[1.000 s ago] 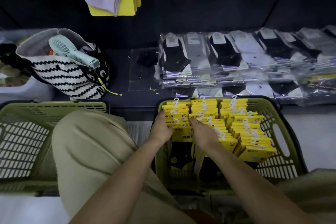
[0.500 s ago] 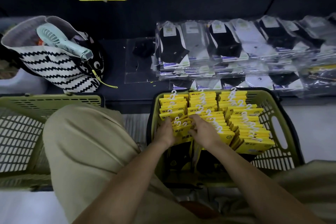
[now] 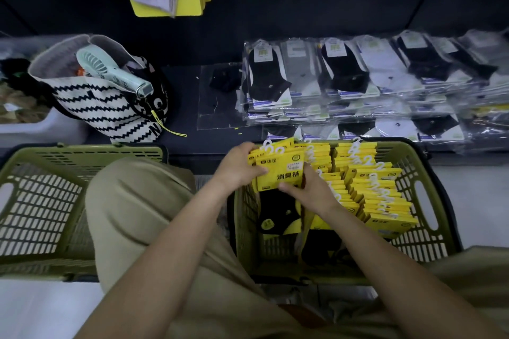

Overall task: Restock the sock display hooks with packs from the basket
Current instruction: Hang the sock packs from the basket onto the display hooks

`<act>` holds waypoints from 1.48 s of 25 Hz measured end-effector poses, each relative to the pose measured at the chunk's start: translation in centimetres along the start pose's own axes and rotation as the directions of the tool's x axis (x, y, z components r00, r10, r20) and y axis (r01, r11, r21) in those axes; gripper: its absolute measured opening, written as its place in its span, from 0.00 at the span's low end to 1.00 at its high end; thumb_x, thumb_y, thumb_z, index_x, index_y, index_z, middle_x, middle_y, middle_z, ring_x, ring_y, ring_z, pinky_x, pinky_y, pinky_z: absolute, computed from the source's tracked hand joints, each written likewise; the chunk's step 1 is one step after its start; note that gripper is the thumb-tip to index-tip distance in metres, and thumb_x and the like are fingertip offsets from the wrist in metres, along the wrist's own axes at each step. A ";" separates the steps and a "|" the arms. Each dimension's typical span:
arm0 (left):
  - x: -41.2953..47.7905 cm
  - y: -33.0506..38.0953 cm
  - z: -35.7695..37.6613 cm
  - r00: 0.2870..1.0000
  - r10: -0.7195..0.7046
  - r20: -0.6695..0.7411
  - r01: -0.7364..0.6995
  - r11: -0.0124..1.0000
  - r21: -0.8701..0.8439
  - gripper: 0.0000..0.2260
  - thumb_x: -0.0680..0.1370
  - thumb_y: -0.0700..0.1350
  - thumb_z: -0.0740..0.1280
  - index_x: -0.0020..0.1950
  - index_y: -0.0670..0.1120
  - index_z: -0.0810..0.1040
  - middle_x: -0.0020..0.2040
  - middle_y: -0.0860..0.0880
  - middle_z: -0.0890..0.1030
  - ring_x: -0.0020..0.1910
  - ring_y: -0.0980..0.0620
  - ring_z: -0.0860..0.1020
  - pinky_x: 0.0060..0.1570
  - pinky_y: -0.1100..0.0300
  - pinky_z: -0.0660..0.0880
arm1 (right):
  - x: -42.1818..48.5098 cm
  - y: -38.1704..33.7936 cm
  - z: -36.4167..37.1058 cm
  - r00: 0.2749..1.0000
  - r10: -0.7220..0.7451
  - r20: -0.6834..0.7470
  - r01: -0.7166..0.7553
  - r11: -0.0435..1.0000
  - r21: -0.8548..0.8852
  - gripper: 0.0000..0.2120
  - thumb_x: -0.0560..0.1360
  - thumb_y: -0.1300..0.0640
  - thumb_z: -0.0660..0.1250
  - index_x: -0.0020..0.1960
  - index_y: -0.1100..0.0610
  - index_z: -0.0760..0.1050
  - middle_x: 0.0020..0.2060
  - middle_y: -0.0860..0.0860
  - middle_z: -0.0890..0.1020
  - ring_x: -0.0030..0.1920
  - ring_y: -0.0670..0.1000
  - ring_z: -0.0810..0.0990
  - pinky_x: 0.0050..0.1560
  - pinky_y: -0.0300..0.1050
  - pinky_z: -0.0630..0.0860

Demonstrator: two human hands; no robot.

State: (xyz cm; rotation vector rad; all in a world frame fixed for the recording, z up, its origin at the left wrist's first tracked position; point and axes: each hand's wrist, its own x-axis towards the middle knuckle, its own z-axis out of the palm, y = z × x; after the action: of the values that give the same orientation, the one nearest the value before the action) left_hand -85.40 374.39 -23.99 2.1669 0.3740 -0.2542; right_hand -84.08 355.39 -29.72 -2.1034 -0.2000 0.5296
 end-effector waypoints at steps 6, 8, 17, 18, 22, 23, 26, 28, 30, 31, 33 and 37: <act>-0.2 4.7 -1.1 0.994 0.110 -0.003 -0.066 0.578 -0.813 0.09 0.75 0.41 0.68 0.55 0.44 0.76 0.50 0.48 0.83 0.50 0.50 0.82 0.49 0.57 0.80 | 1.9 -5.3 -4.5 0.981 -0.035 -0.193 0.109 0.914 0.390 0.21 0.69 0.55 0.74 0.58 0.57 0.72 0.53 0.53 0.81 0.55 0.52 0.79 0.56 0.47 0.76; -0.3 5.8 -0.8 0.984 0.169 -0.060 -0.148 0.573 -0.806 0.10 0.75 0.43 0.67 0.55 0.50 0.73 0.50 0.53 0.83 0.50 0.54 0.82 0.49 0.59 0.79 | 1.9 -6.6 -5.6 0.970 -0.090 -0.226 0.174 0.906 0.386 0.12 0.70 0.57 0.73 0.52 0.52 0.75 0.47 0.48 0.82 0.50 0.48 0.81 0.51 0.39 0.77; 2.0 12.2 -6.1 0.937 0.247 -0.246 -0.348 0.675 -0.651 0.11 0.72 0.43 0.72 0.52 0.54 0.75 0.49 0.54 0.83 0.49 0.54 0.82 0.44 0.61 0.79 | 3.1 -15.6 -12.0 0.916 -0.257 -0.309 0.337 0.910 0.242 0.13 0.69 0.51 0.73 0.50 0.48 0.73 0.46 0.42 0.81 0.48 0.42 0.80 0.49 0.37 0.77; 2.3 13.4 -7.3 0.923 0.266 -0.277 -0.384 0.672 -0.634 0.12 0.72 0.43 0.72 0.52 0.54 0.75 0.48 0.55 0.83 0.47 0.56 0.82 0.42 0.64 0.78 | 3.6 -17.5 -13.1 0.895 -0.250 -0.369 0.358 0.896 0.262 0.14 0.68 0.52 0.74 0.49 0.49 0.72 0.45 0.43 0.81 0.47 0.44 0.80 0.48 0.39 0.77; 2.8 17.2 -11.4 0.866 0.416 -0.277 -0.495 0.632 -0.597 0.12 0.75 0.46 0.68 0.58 0.51 0.74 0.52 0.54 0.83 0.52 0.55 0.81 0.46 0.63 0.78 | 4.8 -23.6 -16.4 0.849 -0.326 -0.416 0.451 0.858 0.247 0.07 0.69 0.56 0.74 0.46 0.53 0.79 0.40 0.45 0.84 0.41 0.44 0.83 0.41 0.38 0.80; 2.7 18.0 -12.3 0.845 0.464 -0.267 -0.522 0.605 -0.600 0.11 0.76 0.47 0.65 0.58 0.52 0.74 0.53 0.55 0.83 0.53 0.56 0.81 0.48 0.63 0.78 | 4.9 -24.8 -17.0 0.840 -0.350 -0.415 0.472 0.849 0.238 0.05 0.70 0.56 0.74 0.44 0.51 0.80 0.38 0.44 0.84 0.40 0.42 0.83 0.40 0.36 0.80; 2.8 20.1 -14.7 0.804 0.491 -0.336 -0.587 0.564 -0.581 0.11 0.78 0.49 0.61 0.60 0.51 0.73 0.55 0.54 0.82 0.56 0.54 0.79 0.53 0.60 0.77 | 5.1 -27.5 -18.2 0.805 -0.403 -0.435 0.537 0.807 0.246 0.04 0.72 0.57 0.71 0.44 0.49 0.79 0.40 0.44 0.85 0.41 0.42 0.83 0.42 0.37 0.80; 2.8 21.5 -16.4 0.779 0.435 -0.450 -0.626 0.578 -0.524 0.07 0.80 0.46 0.60 0.56 0.53 0.73 0.54 0.55 0.80 0.54 0.55 0.78 0.53 0.61 0.76 | 5.4 -29.2 -19.2 0.778 -0.414 -0.473 0.567 0.786 0.245 0.03 0.74 0.57 0.69 0.47 0.51 0.79 0.44 0.48 0.85 0.45 0.45 0.83 0.46 0.39 0.80; 2.5 22.9 -18.2 0.723 0.434 -0.537 -0.676 0.603 -0.423 0.05 0.80 0.45 0.60 0.52 0.55 0.73 0.50 0.58 0.80 0.51 0.59 0.78 0.49 0.65 0.75 | 5.9 -30.8 -20.3 0.753 -0.424 -0.504 0.581 0.788 0.205 0.03 0.76 0.56 0.67 0.49 0.53 0.77 0.47 0.50 0.84 0.48 0.47 0.82 0.49 0.41 0.78; 2.2 23.5 -19.1 0.695 0.443 -0.566 -0.697 0.608 -0.380 0.05 0.80 0.45 0.60 0.51 0.55 0.74 0.49 0.59 0.79 0.49 0.61 0.78 0.47 0.67 0.74 | 6.2 -31.6 -20.8 0.740 -0.426 -0.520 0.589 0.784 0.196 0.03 0.76 0.56 0.66 0.50 0.53 0.77 0.48 0.50 0.83 0.49 0.48 0.81 0.50 0.43 0.78; 1.4 24.1 -20.7 0.638 0.459 -0.618 -0.738 0.594 -0.321 0.05 0.80 0.46 0.60 0.52 0.56 0.74 0.50 0.59 0.80 0.50 0.63 0.78 0.48 0.67 0.74 | 6.8 -33.1 -21.9 0.719 -0.423 -0.552 0.603 0.774 0.192 0.01 0.77 0.55 0.65 0.48 0.50 0.75 0.48 0.48 0.82 0.49 0.47 0.80 0.49 0.43 0.76; 0.0 24.1 -22.8 0.562 0.429 -0.707 -0.776 0.570 -0.271 0.07 0.80 0.46 0.60 0.57 0.51 0.73 0.55 0.52 0.80 0.56 0.53 0.78 0.57 0.52 0.74 | 8.3 -35.9 -23.0 0.667 -0.449 -0.594 0.580 0.814 0.036 0.03 0.77 0.54 0.63 0.44 0.51 0.73 0.40 0.44 0.78 0.42 0.44 0.76 0.39 0.39 0.70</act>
State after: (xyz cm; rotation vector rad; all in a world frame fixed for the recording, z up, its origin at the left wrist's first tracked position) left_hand -75.78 379.59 7.31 1.5753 -0.0619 0.8747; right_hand -64.29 360.80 8.51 -1.7701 -0.3641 -0.4123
